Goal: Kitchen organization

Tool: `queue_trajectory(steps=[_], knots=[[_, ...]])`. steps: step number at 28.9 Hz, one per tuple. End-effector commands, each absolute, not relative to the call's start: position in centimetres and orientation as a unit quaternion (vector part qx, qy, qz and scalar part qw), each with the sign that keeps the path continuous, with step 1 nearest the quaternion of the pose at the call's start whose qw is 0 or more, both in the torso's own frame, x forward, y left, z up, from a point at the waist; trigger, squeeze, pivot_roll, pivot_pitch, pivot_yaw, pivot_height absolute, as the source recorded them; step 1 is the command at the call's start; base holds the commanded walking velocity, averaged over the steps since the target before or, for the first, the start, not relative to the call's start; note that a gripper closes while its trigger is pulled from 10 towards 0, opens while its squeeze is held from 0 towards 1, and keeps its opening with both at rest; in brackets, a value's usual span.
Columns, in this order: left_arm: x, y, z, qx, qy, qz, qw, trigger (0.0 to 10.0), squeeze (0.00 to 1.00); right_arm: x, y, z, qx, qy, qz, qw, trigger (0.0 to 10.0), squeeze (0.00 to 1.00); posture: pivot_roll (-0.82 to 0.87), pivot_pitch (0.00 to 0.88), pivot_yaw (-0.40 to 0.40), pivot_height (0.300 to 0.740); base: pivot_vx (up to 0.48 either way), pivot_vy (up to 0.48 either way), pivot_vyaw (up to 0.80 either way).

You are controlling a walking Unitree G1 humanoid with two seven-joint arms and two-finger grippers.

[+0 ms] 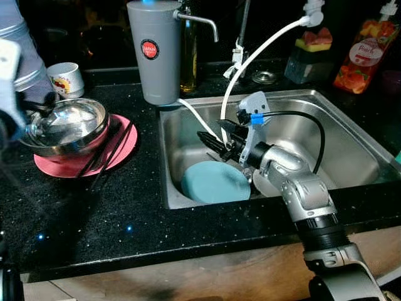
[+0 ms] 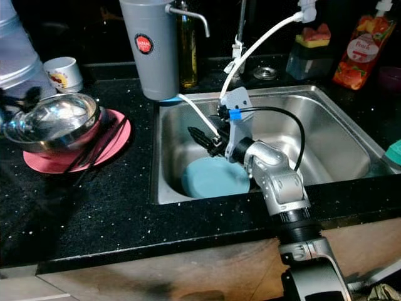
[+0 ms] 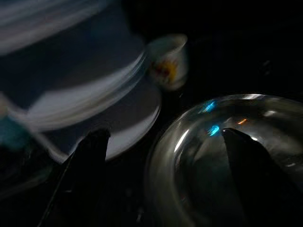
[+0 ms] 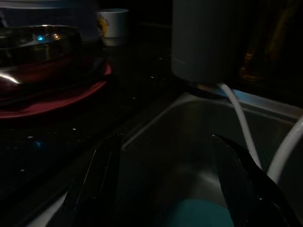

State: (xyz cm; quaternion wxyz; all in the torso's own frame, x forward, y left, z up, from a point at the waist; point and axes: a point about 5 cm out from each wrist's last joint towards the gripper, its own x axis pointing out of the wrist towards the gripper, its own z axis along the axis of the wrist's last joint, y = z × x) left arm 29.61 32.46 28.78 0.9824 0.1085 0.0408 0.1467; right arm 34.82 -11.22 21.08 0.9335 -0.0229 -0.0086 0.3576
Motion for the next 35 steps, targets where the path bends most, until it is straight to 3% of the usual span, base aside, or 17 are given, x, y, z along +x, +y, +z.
queue_trajectory(steps=[1,10,20,24,35], knots=[[29.4,33.7,27.9,0.068,0.071,0.171,0.980,10.0,0.00,34.8,-11.0,21.2,-0.033,-0.011,0.361,0.932,10.0,0.00,0.05,0.018,-0.004,0.740,0.000,0.000,0.00],[29.0,34.9,25.8,-0.005,0.120,0.183,0.976,10.0,0.00,34.8,-11.1,21.3,-0.035,-0.014,0.360,0.932,10.0,0.00,0.05,0.018,-0.004,0.740,0.000,0.000,0.00],[29.6,34.2,24.3,-0.046,0.147,0.149,0.977,10.0,0.00,34.8,-11.0,21.4,-0.044,-0.016,0.366,0.929,10.0,0.00,0.05,0.016,-0.004,0.740,0.000,0.000,0.00],[29.7,34.2,23.1,-0.056,0.170,0.139,0.974,10.0,0.00,34.1,-10.3,21.4,-0.071,-0.024,0.404,0.912,10.0,0.00,0.04,0.009,0.000,0.740,0.000,0.000,0.00],[30.5,34.3,22.7,-0.058,0.134,0.128,0.981,10.0,0.00,33.6,-9.8,21.2,-0.074,-0.027,0.419,0.905,10.0,0.00,0.04,0.005,0.004,0.740,0.000,0.000,0.00]])
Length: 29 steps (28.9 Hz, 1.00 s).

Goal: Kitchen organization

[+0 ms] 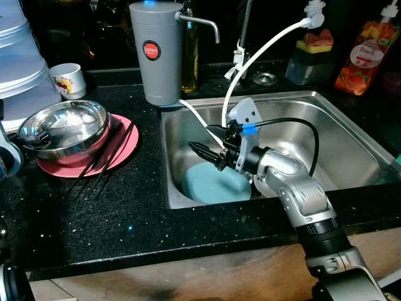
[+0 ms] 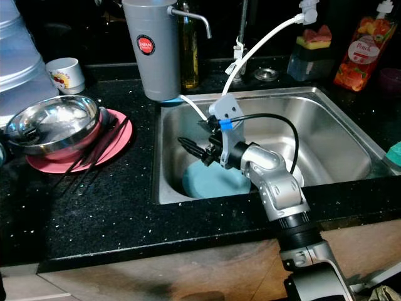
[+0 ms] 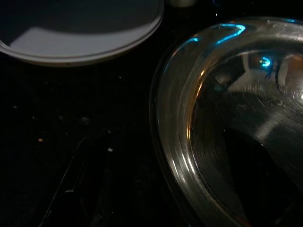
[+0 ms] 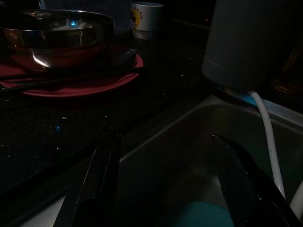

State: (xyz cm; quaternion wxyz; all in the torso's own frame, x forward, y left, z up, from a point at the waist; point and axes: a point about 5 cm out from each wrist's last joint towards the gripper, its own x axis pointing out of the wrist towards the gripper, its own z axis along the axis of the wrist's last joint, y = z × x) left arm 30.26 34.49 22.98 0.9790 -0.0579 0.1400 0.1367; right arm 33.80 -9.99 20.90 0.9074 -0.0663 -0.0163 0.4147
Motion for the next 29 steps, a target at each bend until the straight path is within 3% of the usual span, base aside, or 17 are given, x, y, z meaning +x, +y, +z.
queue_trajectory(steps=[1,3,12,22,29], knots=[[30.5,34.3,22.7,-0.058,0.134,0.128,0.981,10.0,0.00,33.6,-9.8,21.2,-0.074,-0.027,0.419,0.905,10.0,0.00,0.04,0.005,0.004,0.740,0.000,0.000,0.00],[31.0,33.8,23.2,-0.050,0.095,0.110,0.988,10.0,0.00,33.6,-9.9,21.3,-0.073,-0.031,0.417,0.905,10.0,0.00,0.04,0.005,0.004,0.740,0.000,0.000,0.00],[31.3,34.1,22.3,-0.045,0.077,0.103,0.991,10.0,0.00,33.6,-9.9,21.3,-0.075,-0.030,0.419,0.905,10.0,0.00,0.05,0.012,-0.001,0.740,0.000,0.000,0.00],[31.2,33.6,22.5,-0.003,-0.035,0.054,0.998,10.0,0.00,33.9,-9.8,21.5,-0.079,-0.033,0.420,0.903,10.0,0.00,0.05,0.016,-0.007,0.740,0.000,0.000,0.00],[30.6,33.8,20.8,0.006,0.002,0.048,0.999,10.0,0.00,33.9,-9.8,21.6,-0.082,-0.033,0.419,0.903,10.0,0.00,0.04,0.016,-0.006,0.740,0.000,0.000,0.00]])
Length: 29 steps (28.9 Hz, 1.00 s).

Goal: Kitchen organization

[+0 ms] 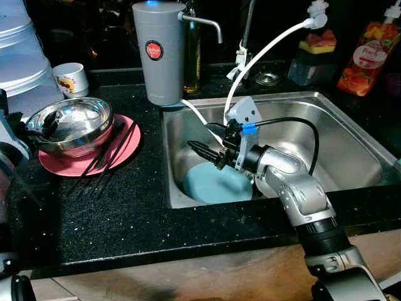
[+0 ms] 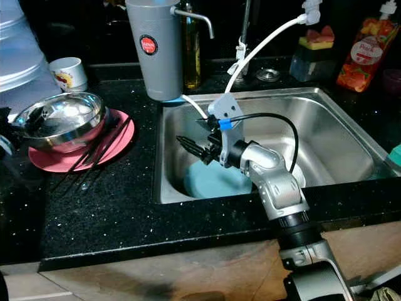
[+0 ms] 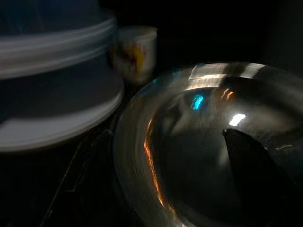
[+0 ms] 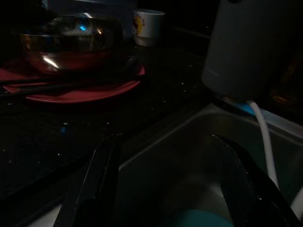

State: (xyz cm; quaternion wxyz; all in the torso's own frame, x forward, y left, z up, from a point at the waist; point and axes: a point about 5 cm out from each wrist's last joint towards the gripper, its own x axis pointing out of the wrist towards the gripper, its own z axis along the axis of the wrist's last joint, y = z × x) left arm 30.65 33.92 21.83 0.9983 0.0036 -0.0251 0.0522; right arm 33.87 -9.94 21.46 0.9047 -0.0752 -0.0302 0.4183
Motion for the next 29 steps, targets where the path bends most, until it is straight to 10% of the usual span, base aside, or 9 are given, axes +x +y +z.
queue_trajectory(steps=[1,29], knots=[[30.5,33.8,20.6,0.006,0.010,0.052,0.999,10.0,0.00,33.9,-9.9,21.6,-0.082,-0.032,0.419,0.904,10.0,0.00,0.04,0.016,-0.006,0.740,0.000,0.000,0.00],[31.0,34.0,19.5,-0.040,0.073,0.069,0.994,10.0,0.00,34.3,-10.2,22.1,-0.093,-0.037,0.420,0.902,10.0,0.00,0.03,0.011,-0.016,0.740,0.000,0.000,0.00]])
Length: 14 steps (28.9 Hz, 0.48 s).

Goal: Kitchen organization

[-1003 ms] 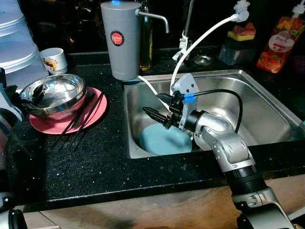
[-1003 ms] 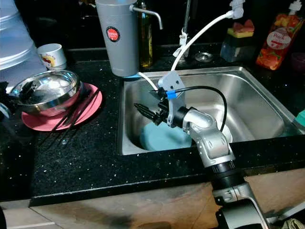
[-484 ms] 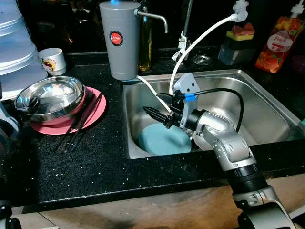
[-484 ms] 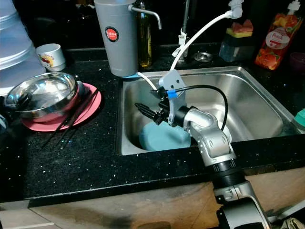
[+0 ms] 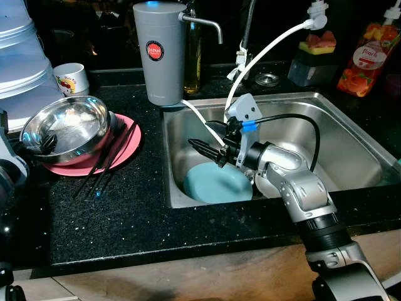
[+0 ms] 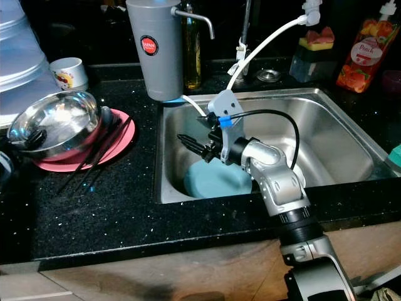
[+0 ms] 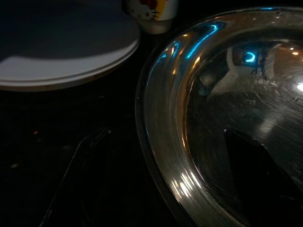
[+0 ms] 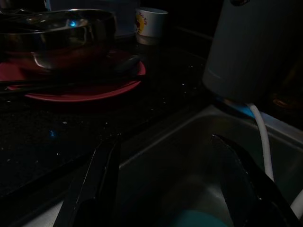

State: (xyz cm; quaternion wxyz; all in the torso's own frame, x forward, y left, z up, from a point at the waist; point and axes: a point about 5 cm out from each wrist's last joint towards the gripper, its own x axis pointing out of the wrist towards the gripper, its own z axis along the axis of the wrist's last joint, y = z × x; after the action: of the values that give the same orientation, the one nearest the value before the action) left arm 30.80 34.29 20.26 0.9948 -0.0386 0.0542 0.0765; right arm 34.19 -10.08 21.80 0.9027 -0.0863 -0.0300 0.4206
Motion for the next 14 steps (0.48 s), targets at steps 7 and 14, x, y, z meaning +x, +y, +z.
queue_trajectory(steps=[7,14], knots=[[31.7,33.9,20.4,-0.037,0.046,0.066,0.996,10.0,0.00,34.4,-10.2,22.3,-0.093,-0.038,0.419,0.902,10.0,0.00,0.03,0.010,-0.017,0.740,0.000,0.000,0.00],[32.0,33.3,21.7,-0.025,0.013,0.042,0.999,10.0,0.00,34.4,-10.2,22.3,-0.094,-0.039,0.420,0.902,10.0,0.00,0.03,0.011,-0.018,0.740,0.000,0.000,0.00]])
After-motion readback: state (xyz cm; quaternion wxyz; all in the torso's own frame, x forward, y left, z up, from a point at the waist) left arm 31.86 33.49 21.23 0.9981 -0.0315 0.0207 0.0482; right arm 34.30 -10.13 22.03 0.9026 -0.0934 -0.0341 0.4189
